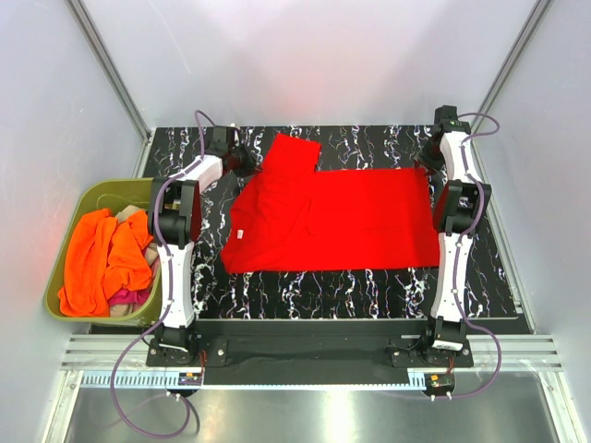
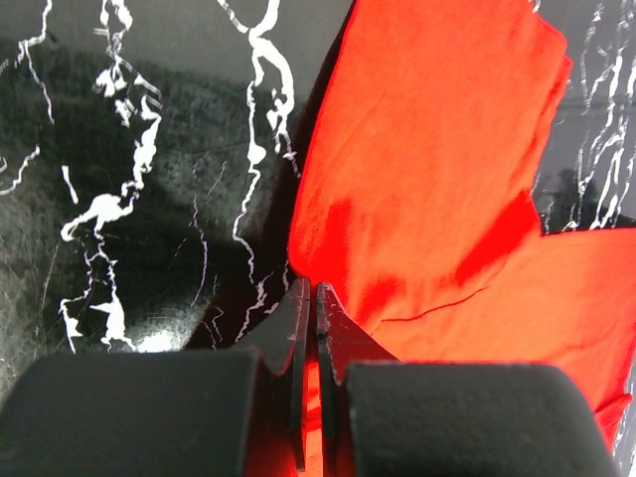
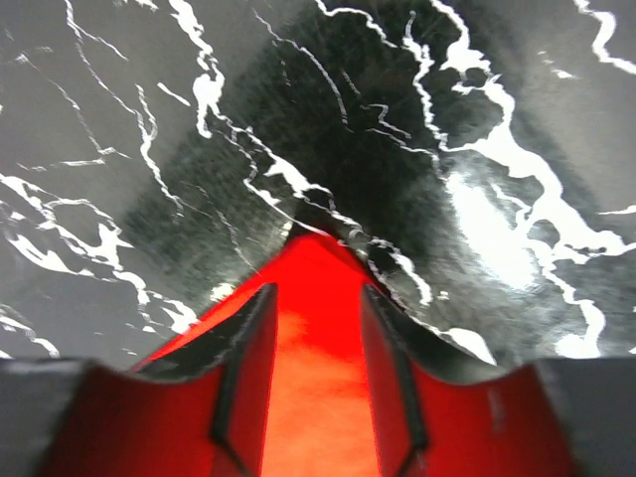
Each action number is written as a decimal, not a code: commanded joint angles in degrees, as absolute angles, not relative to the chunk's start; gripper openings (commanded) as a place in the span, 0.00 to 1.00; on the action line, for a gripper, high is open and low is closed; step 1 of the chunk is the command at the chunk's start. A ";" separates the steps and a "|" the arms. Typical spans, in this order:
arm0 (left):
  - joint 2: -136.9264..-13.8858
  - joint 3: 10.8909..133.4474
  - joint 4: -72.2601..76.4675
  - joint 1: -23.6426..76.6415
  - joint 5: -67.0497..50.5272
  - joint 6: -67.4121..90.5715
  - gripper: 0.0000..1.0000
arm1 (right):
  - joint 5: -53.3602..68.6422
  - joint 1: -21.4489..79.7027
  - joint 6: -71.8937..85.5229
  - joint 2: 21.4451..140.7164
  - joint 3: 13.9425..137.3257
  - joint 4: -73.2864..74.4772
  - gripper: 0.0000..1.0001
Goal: Fold and stack the t-shirts
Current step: Fold the tshirt
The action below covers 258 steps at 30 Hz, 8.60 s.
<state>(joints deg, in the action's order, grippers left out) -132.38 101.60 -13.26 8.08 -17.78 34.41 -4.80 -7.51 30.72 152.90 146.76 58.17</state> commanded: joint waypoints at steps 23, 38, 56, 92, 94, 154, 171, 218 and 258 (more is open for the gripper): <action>-129.55 101.25 -9.93 7.91 -20.21 35.33 0.00 | -7.73 -5.45 19.60 153.81 145.12 54.32 0.49; -128.50 101.69 -9.75 7.73 -19.78 35.07 0.00 | -7.30 -5.45 20.57 153.38 153.20 54.05 0.04; -120.32 96.51 -9.40 7.82 -18.46 33.75 0.00 | -5.45 -5.45 19.95 141.43 139.67 53.26 0.04; -101.25 76.73 -14.50 9.05 -14.77 32.87 0.00 | -9.40 -8.44 24.17 118.22 105.38 51.07 0.02; -99.94 75.42 -15.11 9.23 -14.33 32.87 0.00 | -9.41 -8.52 24.00 117.78 104.42 50.98 0.02; -132.45 105.73 -23.82 10.55 -11.69 22.06 0.48 | 10.64 -9.58 27.51 109.34 94.31 52.03 0.80; -126.84 108.03 -26.37 10.63 -15.11 24.42 0.00 | 12.65 -9.76 29.44 109.86 93.60 51.86 0.80; -60.83 43.96 -26.10 19.42 -29.36 27.24 0.00 | 17.93 -10.63 35.86 107.05 80.25 48.17 0.81; -66.88 51.41 -33.75 18.02 -23.73 24.35 0.00 | 9.40 -20.12 29.80 103.18 72.07 45.53 0.48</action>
